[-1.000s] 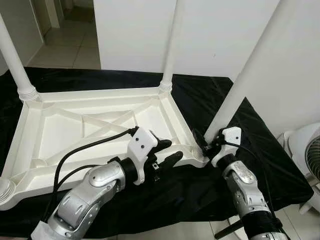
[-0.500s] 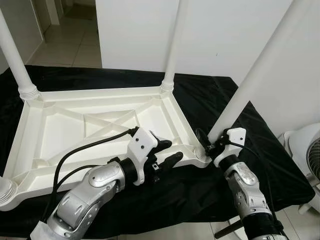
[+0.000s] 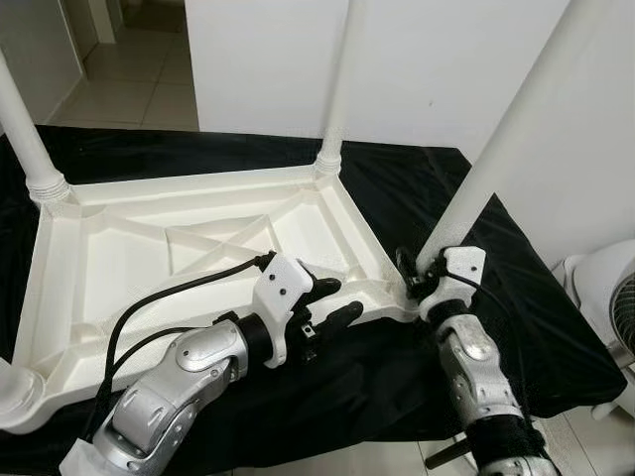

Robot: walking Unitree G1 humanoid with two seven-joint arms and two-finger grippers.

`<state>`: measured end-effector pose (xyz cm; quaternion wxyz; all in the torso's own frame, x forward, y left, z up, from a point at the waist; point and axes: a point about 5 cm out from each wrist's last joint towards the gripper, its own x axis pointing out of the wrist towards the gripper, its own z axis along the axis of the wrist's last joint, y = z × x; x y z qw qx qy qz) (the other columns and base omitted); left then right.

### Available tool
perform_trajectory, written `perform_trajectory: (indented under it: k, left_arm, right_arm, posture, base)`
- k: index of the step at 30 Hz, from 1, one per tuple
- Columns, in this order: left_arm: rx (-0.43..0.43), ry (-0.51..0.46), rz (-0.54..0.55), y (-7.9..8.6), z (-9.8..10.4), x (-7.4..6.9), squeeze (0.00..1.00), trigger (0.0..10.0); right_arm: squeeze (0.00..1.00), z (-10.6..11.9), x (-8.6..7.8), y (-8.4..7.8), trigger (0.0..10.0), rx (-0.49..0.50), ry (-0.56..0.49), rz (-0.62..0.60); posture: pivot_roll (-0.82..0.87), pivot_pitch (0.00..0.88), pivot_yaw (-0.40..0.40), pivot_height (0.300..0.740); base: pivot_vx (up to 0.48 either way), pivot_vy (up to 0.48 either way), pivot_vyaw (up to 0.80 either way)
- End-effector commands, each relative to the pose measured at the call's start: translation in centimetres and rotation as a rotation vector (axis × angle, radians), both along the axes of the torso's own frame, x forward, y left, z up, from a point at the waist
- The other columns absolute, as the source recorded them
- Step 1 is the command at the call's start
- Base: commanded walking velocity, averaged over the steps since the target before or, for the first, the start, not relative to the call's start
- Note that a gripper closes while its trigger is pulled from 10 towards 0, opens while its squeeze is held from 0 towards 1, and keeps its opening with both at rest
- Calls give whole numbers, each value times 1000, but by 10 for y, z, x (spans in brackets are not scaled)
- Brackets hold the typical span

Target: Building children table

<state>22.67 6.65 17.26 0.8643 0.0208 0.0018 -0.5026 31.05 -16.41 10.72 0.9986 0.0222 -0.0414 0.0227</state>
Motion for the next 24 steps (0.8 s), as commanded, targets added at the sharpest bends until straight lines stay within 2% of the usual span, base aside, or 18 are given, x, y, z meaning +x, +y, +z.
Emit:
perform_trajectory:
  k: [1,8,15,24]
  left_arm:
    - [2,2,-71,-4,2,-4,0,10000]
    - [1,0,-68,-3,2,-3,0,10000]
    - [-2,-3,-70,-5,3,-2,0,10000]
    - [-3,-5,-70,-5,3,-1,0,10000]
  right_arm:
    - [0,-51,-15,-14,10000,-15,254,-127]
    - [0,-46,-2,-8,10000,-11,256,-200]
    - [0,-40,13,-15,10000,-20,267,-350]
    - [0,-37,18,-22,10000,-42,263,-426]
  posture:
    - [117,48,-41,740]
    - [123,45,-40,740]
    - [120,44,-40,740]
    - [120,42,-39,740]
  base:
    - [0,0,0]
    - [0,0,0]
    - [0,0,0]
    - [0,0,0]
